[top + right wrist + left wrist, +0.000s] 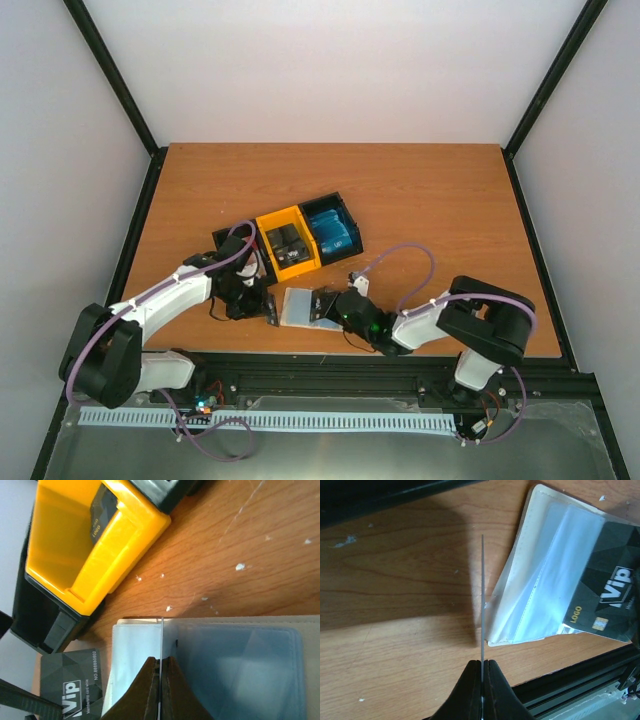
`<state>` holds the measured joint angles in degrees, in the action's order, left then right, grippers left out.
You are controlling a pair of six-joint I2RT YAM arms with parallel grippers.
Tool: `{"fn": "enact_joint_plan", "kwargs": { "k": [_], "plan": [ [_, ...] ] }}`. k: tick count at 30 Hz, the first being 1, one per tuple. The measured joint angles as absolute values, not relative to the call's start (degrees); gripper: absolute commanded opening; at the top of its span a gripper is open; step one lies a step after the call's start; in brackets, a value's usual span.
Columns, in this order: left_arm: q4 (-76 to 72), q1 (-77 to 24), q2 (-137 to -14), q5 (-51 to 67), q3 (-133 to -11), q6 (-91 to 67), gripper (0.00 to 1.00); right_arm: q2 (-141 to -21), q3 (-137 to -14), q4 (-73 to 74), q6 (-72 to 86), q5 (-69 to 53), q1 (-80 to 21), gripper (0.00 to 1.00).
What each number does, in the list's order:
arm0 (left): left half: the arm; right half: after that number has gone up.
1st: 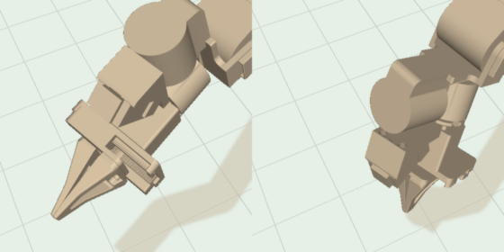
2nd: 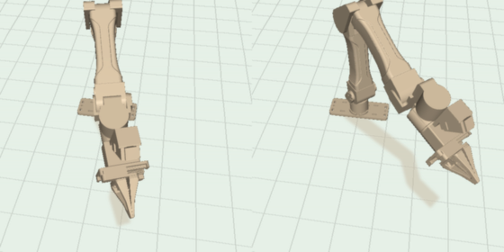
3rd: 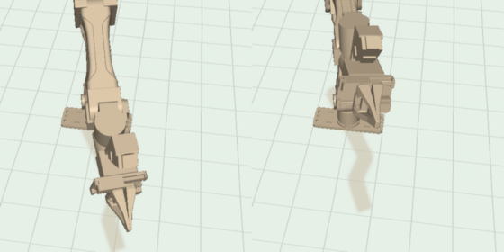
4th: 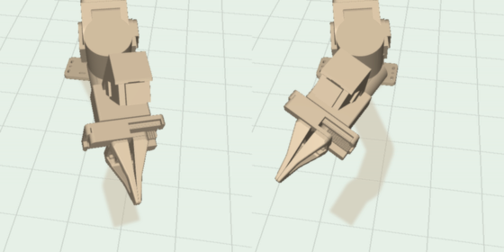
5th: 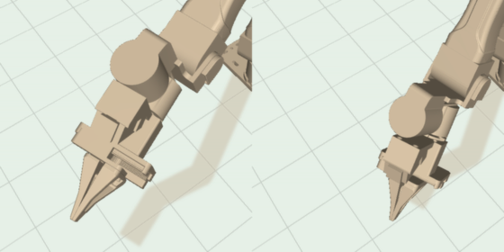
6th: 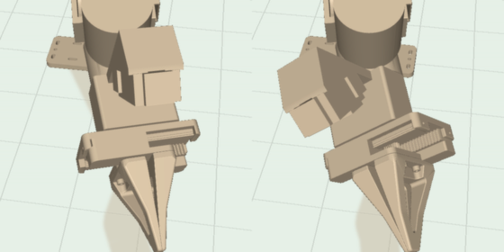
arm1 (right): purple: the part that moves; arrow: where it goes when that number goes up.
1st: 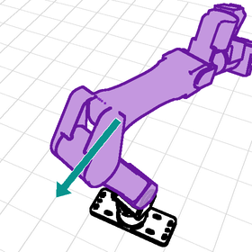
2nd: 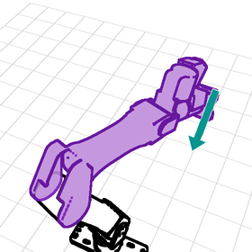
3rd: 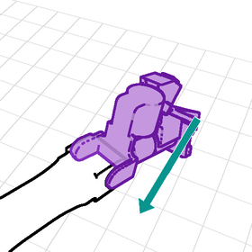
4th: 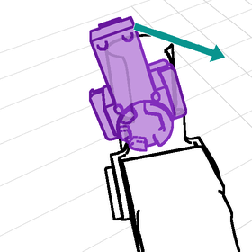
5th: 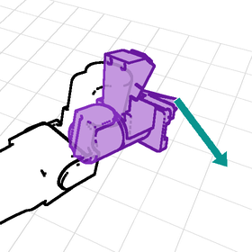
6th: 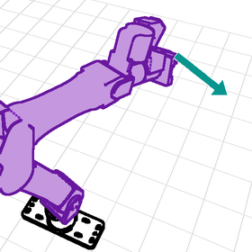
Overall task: Put the credit cards into the card holder
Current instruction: Insert the credit card into the card holder.
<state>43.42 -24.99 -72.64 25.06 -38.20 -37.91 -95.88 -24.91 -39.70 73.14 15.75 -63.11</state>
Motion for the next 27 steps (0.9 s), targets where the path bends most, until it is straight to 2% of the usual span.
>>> {"fn": "enact_joint_plan", "kwargs": {
  "k": [7, 27],
  "plan": [
    [43.33, -24.99, -72.82, 25.12, -38.2, -37.78, 0.01, -91.05, -24.6, -36.99, 72.01, 17.43, -63.11, 0.03],
    [42.04, -24.99, -74.89, 26.81, -38.2, -36.77, 0.01, -98.59, -25.87, -41.12, 72.95, 16.08, -63.42, 0.03]
  ]
}}
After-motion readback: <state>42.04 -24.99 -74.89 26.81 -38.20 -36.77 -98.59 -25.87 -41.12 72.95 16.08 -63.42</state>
